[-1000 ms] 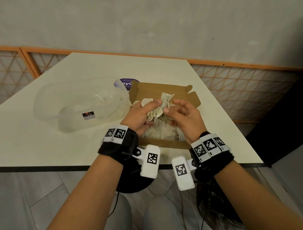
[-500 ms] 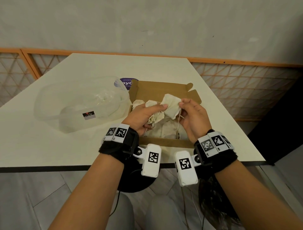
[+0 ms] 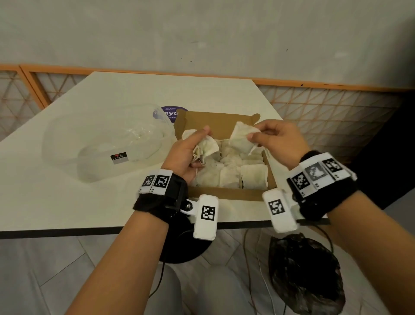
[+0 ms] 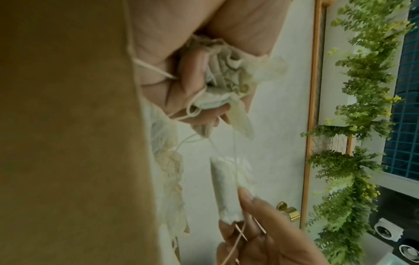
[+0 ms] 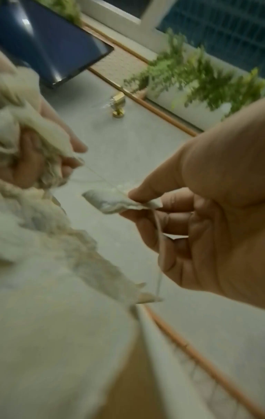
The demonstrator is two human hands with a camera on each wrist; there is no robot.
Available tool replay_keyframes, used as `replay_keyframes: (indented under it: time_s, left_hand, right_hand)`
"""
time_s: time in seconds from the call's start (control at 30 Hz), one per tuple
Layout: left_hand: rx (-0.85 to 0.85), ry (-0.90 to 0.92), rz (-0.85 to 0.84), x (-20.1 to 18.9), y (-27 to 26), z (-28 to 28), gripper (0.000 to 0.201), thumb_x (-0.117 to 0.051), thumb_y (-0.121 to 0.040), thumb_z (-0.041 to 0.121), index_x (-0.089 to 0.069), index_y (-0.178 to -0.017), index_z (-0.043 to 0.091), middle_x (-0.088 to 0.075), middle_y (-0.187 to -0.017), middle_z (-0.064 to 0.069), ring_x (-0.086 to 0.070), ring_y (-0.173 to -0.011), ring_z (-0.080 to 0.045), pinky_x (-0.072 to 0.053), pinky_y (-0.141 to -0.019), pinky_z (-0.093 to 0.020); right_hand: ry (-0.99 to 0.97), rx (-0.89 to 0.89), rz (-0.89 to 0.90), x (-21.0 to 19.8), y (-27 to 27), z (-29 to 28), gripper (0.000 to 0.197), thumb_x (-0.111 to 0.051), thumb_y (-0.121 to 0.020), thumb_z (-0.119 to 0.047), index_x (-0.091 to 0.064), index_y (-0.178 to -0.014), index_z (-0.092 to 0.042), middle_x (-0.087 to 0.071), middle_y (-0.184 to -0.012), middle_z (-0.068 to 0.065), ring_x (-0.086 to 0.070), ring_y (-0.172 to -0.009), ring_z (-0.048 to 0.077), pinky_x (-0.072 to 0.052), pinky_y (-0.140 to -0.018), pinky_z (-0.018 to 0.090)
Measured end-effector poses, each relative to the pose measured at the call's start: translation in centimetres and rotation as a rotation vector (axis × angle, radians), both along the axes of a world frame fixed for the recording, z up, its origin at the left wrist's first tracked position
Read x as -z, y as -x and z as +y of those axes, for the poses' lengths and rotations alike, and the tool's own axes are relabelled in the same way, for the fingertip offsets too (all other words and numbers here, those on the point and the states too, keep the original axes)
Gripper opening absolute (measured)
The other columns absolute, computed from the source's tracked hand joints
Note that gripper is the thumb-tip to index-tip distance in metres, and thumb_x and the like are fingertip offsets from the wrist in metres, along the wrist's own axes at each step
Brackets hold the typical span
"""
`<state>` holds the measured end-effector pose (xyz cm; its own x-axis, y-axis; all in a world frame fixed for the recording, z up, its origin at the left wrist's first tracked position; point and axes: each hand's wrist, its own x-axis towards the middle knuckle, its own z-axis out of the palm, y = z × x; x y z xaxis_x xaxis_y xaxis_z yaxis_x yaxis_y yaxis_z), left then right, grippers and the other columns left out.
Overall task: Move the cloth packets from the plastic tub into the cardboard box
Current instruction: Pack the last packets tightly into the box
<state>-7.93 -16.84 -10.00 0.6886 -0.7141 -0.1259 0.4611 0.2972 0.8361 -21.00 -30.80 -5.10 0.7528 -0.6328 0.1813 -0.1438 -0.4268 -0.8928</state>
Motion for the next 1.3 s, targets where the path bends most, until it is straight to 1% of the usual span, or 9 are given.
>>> replay_keyframes:
  time_s: [0.13,0.23,0.33,0.57,0.73,0.9,1.07,1.2,1.3]
  left_hand:
    - [-0.048,0.105,0.071,0.1,-0.5,0.1,0.021,-0.06,-0.09,0.027,-0.063,-0.072,0.016,-0.056,-0.059,0.001,-0.047,-0.039,-0.004,-0.024,-0.027,-0.013]
    - [-0.078,0.151,0.095,0.2,-0.7,0.1,0.023,-0.058,-0.092,0.025,-0.061,-0.071,0.016,-0.056,-0.059,0.0,-0.047,-0.038,-0.005,-0.023,-0.027,-0.014]
    - [-0.078,0.149,0.091,0.2,-0.6,0.1,0.023,-0.057,-0.092,0.024,-0.059,-0.071,0.016,-0.057,-0.061,-0.001,-0.047,-0.037,-0.005,-0.023,-0.027,-0.013]
    - [-0.07,0.15,0.096,0.2,-0.7,0.1,0.025,-0.057,-0.093,0.024,-0.058,-0.069,0.017,-0.057,-0.062,-0.001,-0.046,-0.035,-0.005,-0.023,-0.028,-0.013]
    - [-0.06,0.151,0.109,0.2,-0.7,0.1,0.026,-0.055,-0.094,0.026,-0.058,-0.07,0.017,-0.058,-0.061,0.0,-0.046,-0.038,-0.005,-0.023,-0.028,-0.012]
    - [0.028,0.163,0.171,-0.1,-0.5,0.2,0.027,-0.047,-0.097,0.035,-0.055,-0.081,0.015,-0.062,-0.061,0.001,-0.055,-0.046,-0.006,-0.024,-0.03,-0.011]
    - [0.046,0.112,0.15,-0.3,-0.3,0.1,0.029,-0.045,-0.098,0.038,-0.059,-0.087,0.014,-0.062,-0.075,-0.002,-0.049,-0.06,-0.008,-0.027,-0.034,-0.011]
    - [0.059,0.079,0.056,-0.4,0.3,0.0,0.031,-0.041,-0.099,0.035,-0.061,-0.088,0.014,-0.062,-0.066,0.003,-0.05,-0.047,-0.002,-0.026,-0.035,-0.011]
    - [0.052,0.059,0.009,-0.3,0.4,0.0,0.025,-0.047,-0.097,0.033,-0.06,-0.087,0.014,-0.057,-0.068,0.002,-0.048,-0.046,-0.001,-0.026,-0.033,-0.012]
  right_hand:
    - [0.096,0.002,0.116,-2.2,1.7,-1.9,0.002,-0.066,-0.083,-0.012,-0.067,-0.081,-0.012,-0.064,-0.075,0.001,-0.056,-0.062,0.003,-0.046,-0.067,0.014]
    - [0.23,-0.064,0.404,-2.6,2.7,-2.7,0.011,-0.068,-0.081,-0.024,-0.07,-0.082,-0.013,-0.066,-0.081,0.006,-0.057,-0.072,0.011,-0.044,-0.075,0.025]
    - [0.246,-0.198,0.607,-1.4,3.1,-2.2,0.013,-0.071,-0.079,-0.025,-0.073,-0.087,-0.015,-0.07,-0.089,0.005,-0.057,-0.074,0.01,-0.043,-0.076,0.022]
    - [0.334,-0.18,0.673,0.8,2.0,-1.7,0.023,-0.075,-0.075,-0.017,-0.065,-0.095,-0.022,-0.066,-0.077,-0.006,-0.057,-0.079,0.007,-0.041,-0.072,0.016]
    - [0.573,-0.063,0.458,0.2,2.6,-0.2,0.022,-0.06,-0.08,-0.008,-0.057,-0.097,-0.021,-0.064,-0.083,-0.002,-0.05,-0.063,0.003,-0.036,-0.056,0.017]
    - [0.792,-0.261,0.772,1.9,3.3,1.2,0.03,-0.042,-0.086,-0.016,-0.069,-0.095,-0.025,-0.064,-0.1,-0.003,-0.055,-0.093,0.019,-0.046,-0.085,0.033]
    - [0.597,-0.09,0.342,-1.0,1.8,2.2,0.019,-0.056,-0.089,-0.033,-0.066,-0.086,-0.017,-0.054,-0.071,-0.013,-0.048,-0.065,0.002,-0.036,-0.06,0.01]
    - [0.258,-0.18,0.312,-2.1,-1.2,4.6,0.037,-0.063,-0.078,-0.053,-0.065,-0.085,-0.016,-0.065,-0.077,-0.003,-0.058,-0.07,0.009,-0.043,-0.063,0.02]
    - [0.184,-0.177,0.249,-1.9,-3.1,4.4,0.015,-0.069,-0.08,-0.031,-0.064,-0.077,-0.018,-0.064,-0.077,-0.003,-0.057,-0.07,0.008,-0.045,-0.065,0.022]
